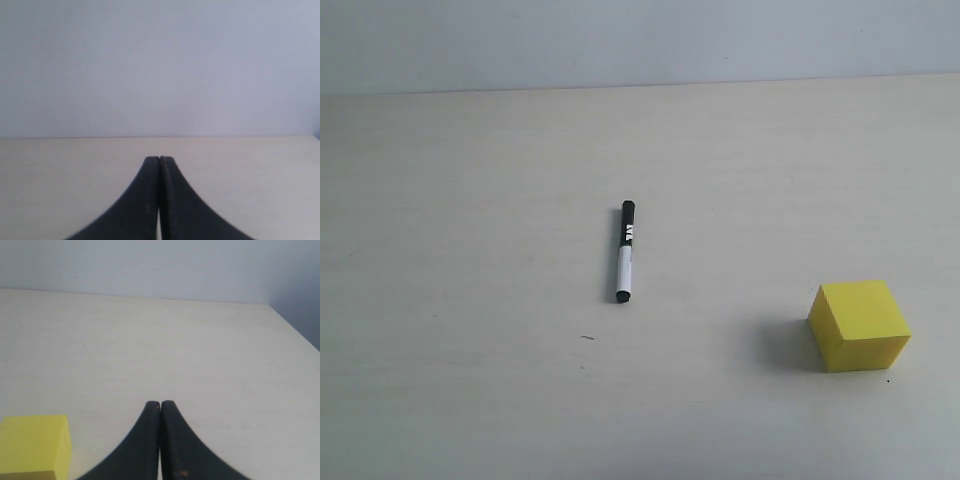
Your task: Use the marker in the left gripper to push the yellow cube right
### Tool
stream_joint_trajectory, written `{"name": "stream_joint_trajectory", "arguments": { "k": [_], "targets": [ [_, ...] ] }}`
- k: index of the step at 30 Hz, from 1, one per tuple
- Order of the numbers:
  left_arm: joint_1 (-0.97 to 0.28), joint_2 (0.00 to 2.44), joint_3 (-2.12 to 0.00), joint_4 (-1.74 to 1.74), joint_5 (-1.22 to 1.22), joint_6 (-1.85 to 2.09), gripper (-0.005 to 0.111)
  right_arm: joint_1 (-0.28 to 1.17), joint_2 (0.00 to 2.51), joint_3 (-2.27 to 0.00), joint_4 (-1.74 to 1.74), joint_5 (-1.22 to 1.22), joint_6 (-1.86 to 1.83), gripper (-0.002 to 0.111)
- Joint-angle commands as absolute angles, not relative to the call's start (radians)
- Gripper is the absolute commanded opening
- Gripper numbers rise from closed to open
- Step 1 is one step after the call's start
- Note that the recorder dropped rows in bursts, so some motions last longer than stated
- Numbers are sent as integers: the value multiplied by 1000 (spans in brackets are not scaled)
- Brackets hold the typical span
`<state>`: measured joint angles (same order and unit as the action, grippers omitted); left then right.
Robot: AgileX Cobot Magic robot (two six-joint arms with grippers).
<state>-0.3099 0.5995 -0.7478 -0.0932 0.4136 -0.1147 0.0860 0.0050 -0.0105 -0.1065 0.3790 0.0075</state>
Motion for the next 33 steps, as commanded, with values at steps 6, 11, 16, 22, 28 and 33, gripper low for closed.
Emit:
{"name": "stream_joint_trajectory", "arguments": {
  "k": [6,11,16,22,28,33],
  "targets": [
    [-126,325,-744,-101,543,-42,0,81,0,-8,-107,370,0,0],
    [-124,244,-744,-86,541,-9,0,81,0,-8,-107,370,0,0],
    [-124,227,-744,-79,569,20,0,81,0,-8,-107,370,0,0],
    [-124,211,-685,-62,580,26,0,81,0,-8,-107,367,0,0],
    [-124,149,-547,-55,438,28,0,81,0,-8,-105,367,0,0],
    [-124,74,-457,-55,305,28,0,81,0,-8,-105,367,0,0]
  ]
}}
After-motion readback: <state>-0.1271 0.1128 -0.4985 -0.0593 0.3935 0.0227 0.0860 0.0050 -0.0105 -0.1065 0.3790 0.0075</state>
